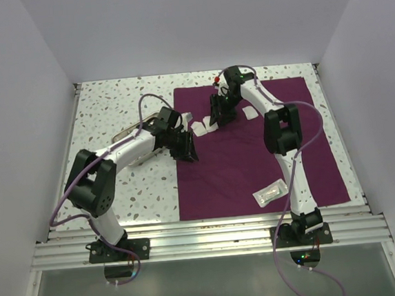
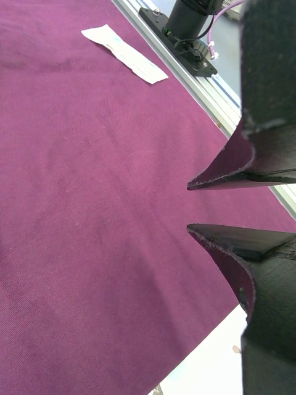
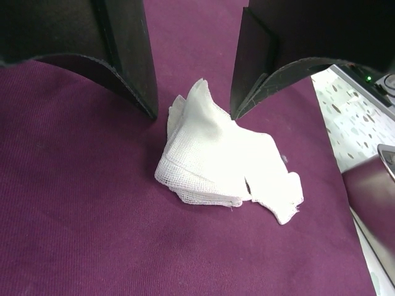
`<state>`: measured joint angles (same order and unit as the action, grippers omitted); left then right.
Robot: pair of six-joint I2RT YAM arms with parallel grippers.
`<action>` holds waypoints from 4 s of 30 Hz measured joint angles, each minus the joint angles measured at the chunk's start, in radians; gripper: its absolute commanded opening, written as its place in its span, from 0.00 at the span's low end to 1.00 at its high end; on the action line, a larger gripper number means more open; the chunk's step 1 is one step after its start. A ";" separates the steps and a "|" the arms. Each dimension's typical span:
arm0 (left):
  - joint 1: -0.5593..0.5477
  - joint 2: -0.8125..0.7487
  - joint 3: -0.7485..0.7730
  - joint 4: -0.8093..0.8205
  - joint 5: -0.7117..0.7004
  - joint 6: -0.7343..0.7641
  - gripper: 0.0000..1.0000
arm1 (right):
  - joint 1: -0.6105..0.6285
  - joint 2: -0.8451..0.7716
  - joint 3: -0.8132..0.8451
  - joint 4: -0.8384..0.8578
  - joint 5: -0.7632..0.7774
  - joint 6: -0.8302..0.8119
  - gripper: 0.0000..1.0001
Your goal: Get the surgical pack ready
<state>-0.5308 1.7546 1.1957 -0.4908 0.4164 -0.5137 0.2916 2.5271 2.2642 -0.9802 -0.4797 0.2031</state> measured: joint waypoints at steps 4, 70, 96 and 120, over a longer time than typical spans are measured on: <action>0.000 0.002 0.000 0.000 0.000 0.000 0.33 | 0.000 0.000 0.000 0.007 0.000 0.013 0.50; 0.034 0.020 0.011 0.090 0.091 -0.065 0.52 | 0.021 0.004 0.034 0.030 0.051 0.055 0.36; 0.034 0.020 -0.003 0.123 0.121 -0.078 0.52 | 0.022 0.004 0.016 0.029 0.084 0.040 0.40; 0.034 0.020 -0.003 0.125 0.127 -0.078 0.54 | 0.023 0.004 -0.004 0.052 0.069 0.080 0.00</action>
<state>-0.4969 1.7748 1.1931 -0.3656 0.5434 -0.5919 0.3141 2.5313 2.2604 -0.9283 -0.4107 0.2836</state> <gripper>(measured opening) 0.520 0.022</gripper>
